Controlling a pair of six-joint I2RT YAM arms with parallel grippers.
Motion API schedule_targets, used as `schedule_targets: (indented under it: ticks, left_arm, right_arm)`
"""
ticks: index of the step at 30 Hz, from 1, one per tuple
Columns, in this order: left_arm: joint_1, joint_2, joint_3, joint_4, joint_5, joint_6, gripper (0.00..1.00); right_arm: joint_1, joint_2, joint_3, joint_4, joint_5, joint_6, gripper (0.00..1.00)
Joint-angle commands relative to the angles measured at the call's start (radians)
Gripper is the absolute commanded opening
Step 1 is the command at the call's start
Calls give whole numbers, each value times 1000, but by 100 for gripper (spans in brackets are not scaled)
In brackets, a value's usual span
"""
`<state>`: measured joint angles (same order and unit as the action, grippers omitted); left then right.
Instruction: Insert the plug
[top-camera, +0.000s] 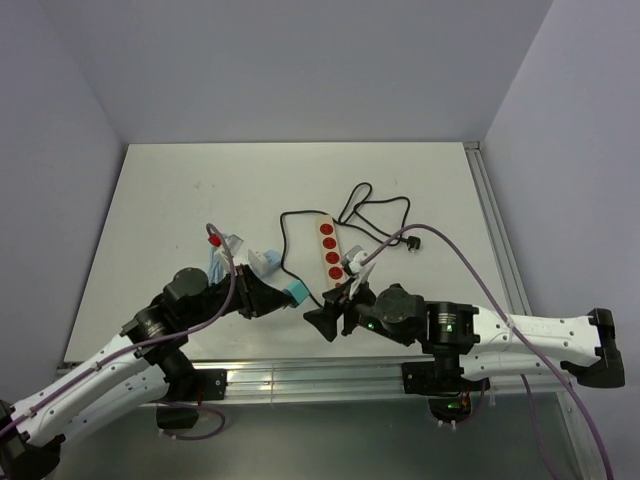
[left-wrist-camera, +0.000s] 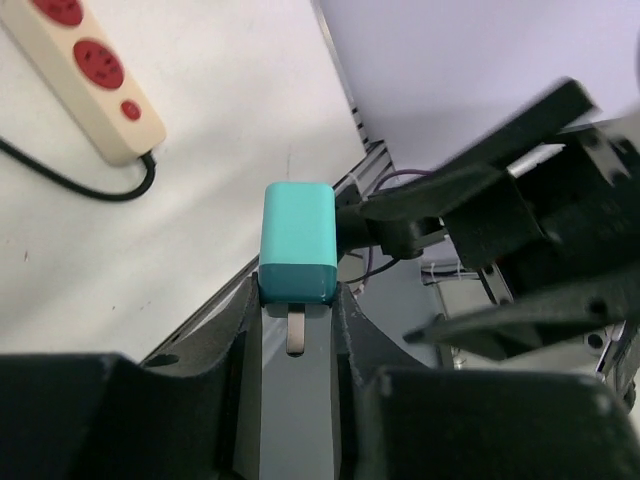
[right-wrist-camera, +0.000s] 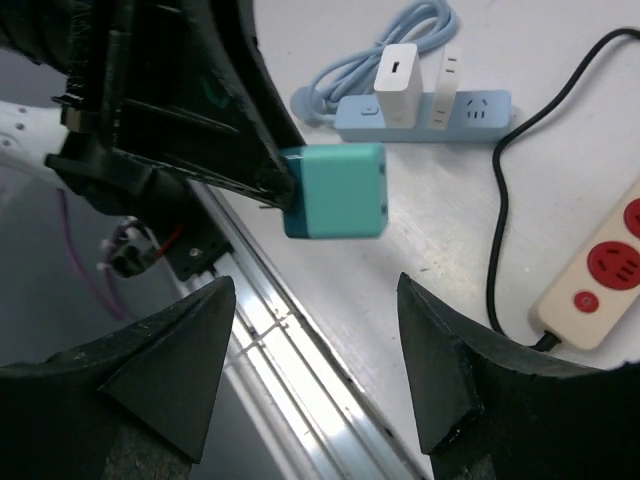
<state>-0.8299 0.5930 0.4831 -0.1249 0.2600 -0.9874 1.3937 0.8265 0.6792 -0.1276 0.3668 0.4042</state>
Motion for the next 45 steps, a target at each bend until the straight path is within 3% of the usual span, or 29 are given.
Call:
schedule_targets:
  ticks: [1,10,18,29,36,40,45]
  left_arm:
    - [2,-73,8,30,4,84,0]
    - [2,-122,-31,175,126,107,0]
    - [2,-81,-40,271,211,93,0]
    - [0,-67,-43,292,254,93,0]
    - [0,-55,-28,295,265,102,0]
    - [2,-58,-26,289,265,104,0]
    - [2,-64,-28,294,266,104,0]
  right_arm:
    - [-73,-53,-4,-47,-150,122,72]
    - [-379,-147,-102,155,-641,234,71]
    - [-473,-35,-81,338,-905,311,69]
    - [-544,36,-86,463,-1037,369,57]
    - [-548,80,-81,503,-1100,377,55]
    - [-552,100,-78,510,-1109,372,42]
    - [-555,106,-89,545,-1128,381,38]
